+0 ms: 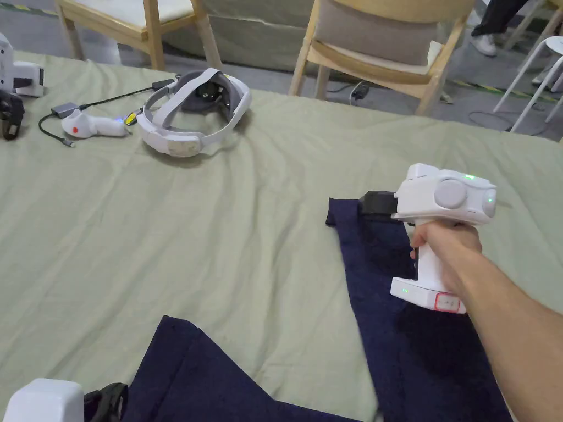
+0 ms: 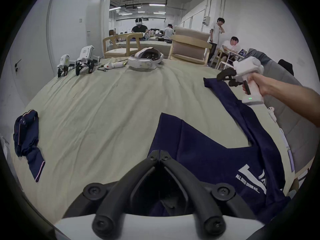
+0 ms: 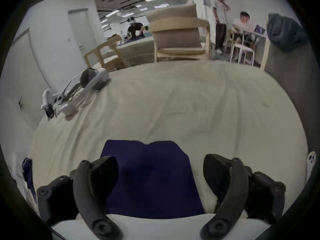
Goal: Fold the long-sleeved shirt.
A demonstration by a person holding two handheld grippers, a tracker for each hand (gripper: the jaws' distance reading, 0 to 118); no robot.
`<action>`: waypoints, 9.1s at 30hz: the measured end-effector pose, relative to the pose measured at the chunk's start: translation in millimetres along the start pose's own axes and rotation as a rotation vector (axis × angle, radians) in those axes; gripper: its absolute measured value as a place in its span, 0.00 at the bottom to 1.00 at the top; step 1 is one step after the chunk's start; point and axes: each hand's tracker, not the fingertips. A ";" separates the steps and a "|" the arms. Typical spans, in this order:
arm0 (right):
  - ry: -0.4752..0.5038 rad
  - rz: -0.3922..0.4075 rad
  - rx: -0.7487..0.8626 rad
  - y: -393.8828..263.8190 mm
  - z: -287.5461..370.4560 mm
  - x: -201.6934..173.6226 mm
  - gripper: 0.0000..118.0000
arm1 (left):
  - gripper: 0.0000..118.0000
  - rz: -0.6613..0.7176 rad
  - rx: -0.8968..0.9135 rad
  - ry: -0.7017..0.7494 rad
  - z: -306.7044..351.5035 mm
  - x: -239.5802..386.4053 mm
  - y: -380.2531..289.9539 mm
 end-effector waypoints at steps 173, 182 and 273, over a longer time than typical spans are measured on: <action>0.035 0.314 0.443 -505.0 394.2 -173.3 0.00 | 0.91 0.393 -0.358 -0.523 111.9 -138.3 -113.7; 0.044 0.298 0.433 -503.3 395.5 -172.5 0.00 | 0.94 0.664 -0.594 -0.908 21.8 -177.8 -148.3; -0.113 -0.025 0.604 -480.8 475.6 -48.7 0.00 | 0.06 0.281 -0.388 -1.013 106.5 143.9 -122.8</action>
